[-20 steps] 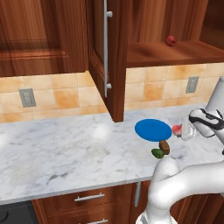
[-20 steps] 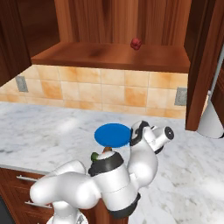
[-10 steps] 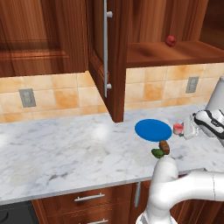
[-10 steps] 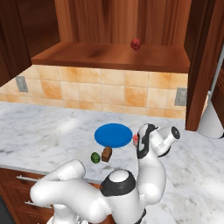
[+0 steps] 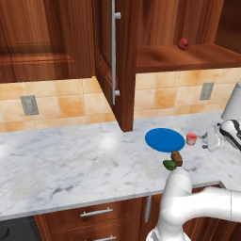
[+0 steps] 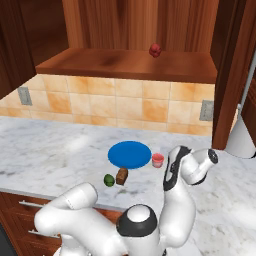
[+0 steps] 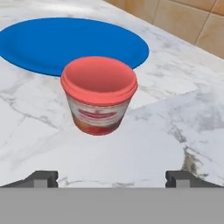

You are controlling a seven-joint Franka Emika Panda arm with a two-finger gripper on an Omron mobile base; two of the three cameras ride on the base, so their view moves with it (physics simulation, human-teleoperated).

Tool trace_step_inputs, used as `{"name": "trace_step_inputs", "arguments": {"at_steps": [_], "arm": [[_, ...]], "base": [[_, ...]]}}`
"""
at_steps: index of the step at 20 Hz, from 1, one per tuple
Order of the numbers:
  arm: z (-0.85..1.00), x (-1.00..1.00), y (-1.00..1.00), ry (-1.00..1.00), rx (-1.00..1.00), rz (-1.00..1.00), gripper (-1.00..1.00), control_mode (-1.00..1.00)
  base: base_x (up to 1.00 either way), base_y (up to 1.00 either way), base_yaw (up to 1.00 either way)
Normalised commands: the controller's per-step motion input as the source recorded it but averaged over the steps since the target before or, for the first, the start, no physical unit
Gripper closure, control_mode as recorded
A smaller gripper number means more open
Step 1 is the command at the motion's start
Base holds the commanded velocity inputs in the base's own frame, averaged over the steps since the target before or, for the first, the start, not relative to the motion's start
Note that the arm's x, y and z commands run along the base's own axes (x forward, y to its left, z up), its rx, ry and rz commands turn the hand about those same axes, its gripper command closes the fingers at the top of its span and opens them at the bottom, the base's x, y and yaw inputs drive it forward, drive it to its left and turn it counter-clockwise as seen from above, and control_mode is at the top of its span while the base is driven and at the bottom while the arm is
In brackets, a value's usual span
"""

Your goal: Pick the avocado and bread from the counter and place them on the plate. Then pick the jam from the cabinet and place it next to the plate. Lastly close the cabinet door.

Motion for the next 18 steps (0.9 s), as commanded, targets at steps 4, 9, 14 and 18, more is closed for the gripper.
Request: {"name": "trace_step_inputs", "arguments": {"at_steps": [4,9,14,18], "arm": [[0.01,-0.43,-0.08,-0.01,-0.22,0.0,-1.0,-1.0],[0.08,-0.62,-0.01,-0.08,-0.36,0.06,-1.0,-1.0],[0.0,-0.55,0.17,-0.06,-0.36,0.18,-1.0,-1.0],[0.0,-0.27,0.29,-0.01,-0.31,0.33,-1.0,-1.0]], "base": [[0.0,0.0,0.0],[0.0,0.0,0.0],[0.0,0.0,0.0],[0.0,0.0,0.0]]}}
